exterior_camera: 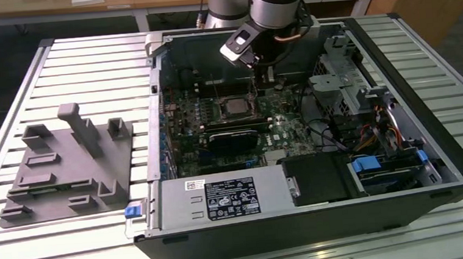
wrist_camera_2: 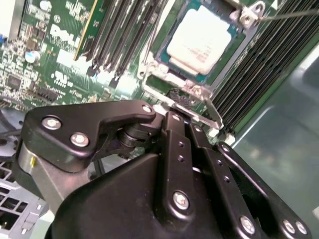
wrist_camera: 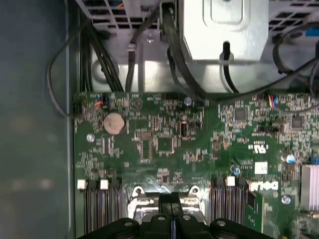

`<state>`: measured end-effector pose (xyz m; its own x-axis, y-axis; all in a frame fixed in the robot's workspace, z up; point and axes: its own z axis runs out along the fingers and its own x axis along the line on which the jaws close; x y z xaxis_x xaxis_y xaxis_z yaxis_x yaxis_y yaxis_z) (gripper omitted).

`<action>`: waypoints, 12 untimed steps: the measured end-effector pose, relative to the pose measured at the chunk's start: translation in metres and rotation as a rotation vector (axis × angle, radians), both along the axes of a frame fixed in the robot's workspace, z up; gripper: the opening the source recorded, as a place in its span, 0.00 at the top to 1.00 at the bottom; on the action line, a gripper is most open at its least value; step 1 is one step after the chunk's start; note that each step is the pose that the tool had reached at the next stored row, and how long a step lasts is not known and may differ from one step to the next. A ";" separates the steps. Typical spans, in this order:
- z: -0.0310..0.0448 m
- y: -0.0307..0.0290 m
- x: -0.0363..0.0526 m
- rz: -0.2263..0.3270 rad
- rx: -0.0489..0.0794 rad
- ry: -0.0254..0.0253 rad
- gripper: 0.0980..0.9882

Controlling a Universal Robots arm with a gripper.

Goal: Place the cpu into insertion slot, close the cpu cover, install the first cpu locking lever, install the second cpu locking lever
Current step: 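Close the cpu cover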

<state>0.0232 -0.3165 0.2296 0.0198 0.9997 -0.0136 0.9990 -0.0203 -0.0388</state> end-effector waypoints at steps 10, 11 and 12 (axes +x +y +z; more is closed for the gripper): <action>-0.0003 0.0001 -0.0171 0.000 0.000 -0.0325 0.99; -0.0005 0.0001 -0.0189 0.000 -0.001 -0.0426 0.99; -0.0007 0.0000 -0.0206 0.000 -0.001 -0.0503 0.99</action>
<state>0.0026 -0.3164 0.2289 0.0205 0.9997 -0.0135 0.9997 -0.0203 0.0115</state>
